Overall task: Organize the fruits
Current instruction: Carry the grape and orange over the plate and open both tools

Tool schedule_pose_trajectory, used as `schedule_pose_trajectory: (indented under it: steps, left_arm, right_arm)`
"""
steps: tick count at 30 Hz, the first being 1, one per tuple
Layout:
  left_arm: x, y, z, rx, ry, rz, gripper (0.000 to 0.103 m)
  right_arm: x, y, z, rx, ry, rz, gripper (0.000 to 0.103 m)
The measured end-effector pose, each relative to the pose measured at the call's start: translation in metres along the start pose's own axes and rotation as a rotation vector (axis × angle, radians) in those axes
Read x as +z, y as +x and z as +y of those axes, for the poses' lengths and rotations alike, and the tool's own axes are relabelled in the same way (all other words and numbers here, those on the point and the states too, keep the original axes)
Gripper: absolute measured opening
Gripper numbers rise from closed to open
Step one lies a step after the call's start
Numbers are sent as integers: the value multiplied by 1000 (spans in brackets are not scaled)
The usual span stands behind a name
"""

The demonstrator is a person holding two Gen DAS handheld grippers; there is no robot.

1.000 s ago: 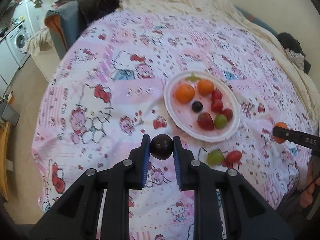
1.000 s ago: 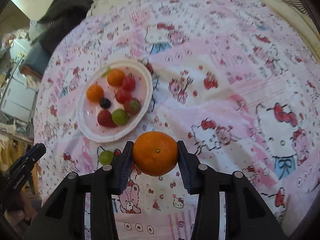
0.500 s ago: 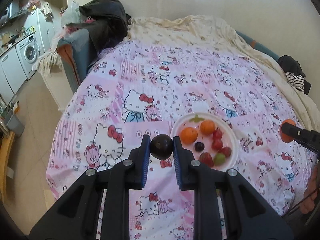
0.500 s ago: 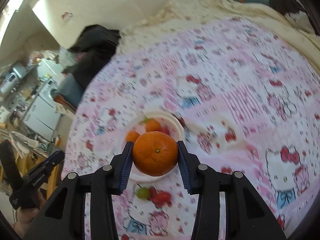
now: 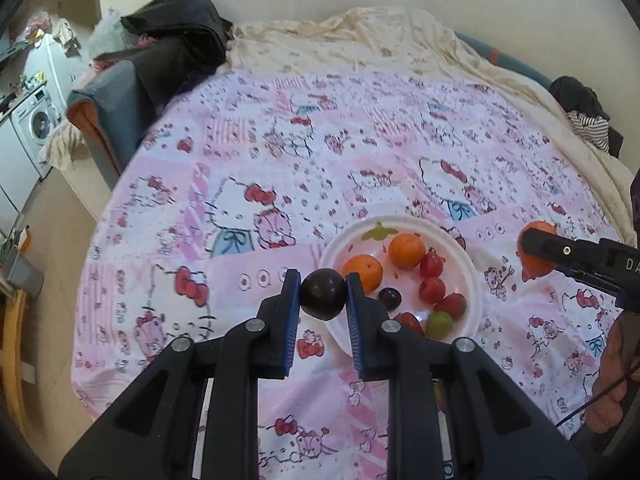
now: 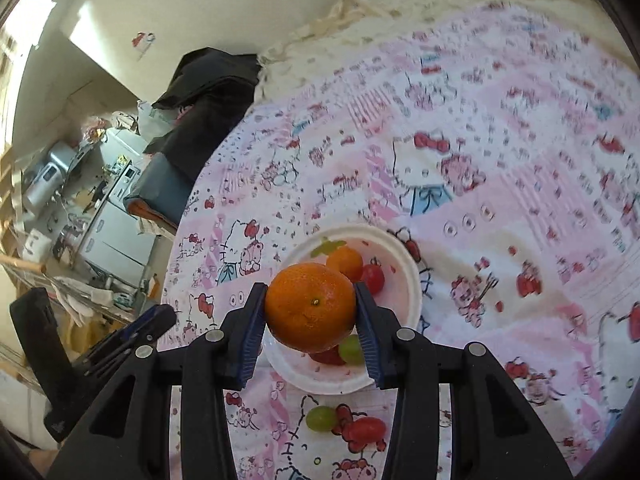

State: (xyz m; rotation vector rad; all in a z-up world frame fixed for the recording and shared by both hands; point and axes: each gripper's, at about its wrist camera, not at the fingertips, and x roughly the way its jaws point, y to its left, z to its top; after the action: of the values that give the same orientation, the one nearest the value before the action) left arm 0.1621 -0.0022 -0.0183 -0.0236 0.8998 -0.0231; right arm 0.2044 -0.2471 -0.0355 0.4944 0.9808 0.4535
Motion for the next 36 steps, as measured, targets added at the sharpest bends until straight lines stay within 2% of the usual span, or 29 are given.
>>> schedule_pose_trajectory:
  steps: [9,14,18,25,34,36]
  left_arm:
    - [1,54,-23,-1,63,71,19]
    - [-5,76,-28,-2,78,104,19]
    - [-9,89,-26,1,78,117,19]
    - [-12,105,-24,12,77,144,19]
    - [-14,112,-25,24,80,171,20]
    - [-15,113,-25,20,79,178,26]
  right_arm:
    - [13,40,-10,-73,-52,65,45]
    - [10,70,-18,-149,-84,140,45]
    - [5,84,-26,-179,-78,178,46]
    - [1,96,-38,-233,-60,217,47]
    - [-1,97,-39,-241,-57,229,47]
    - [-1,98,-39,-238,-56,228,48]
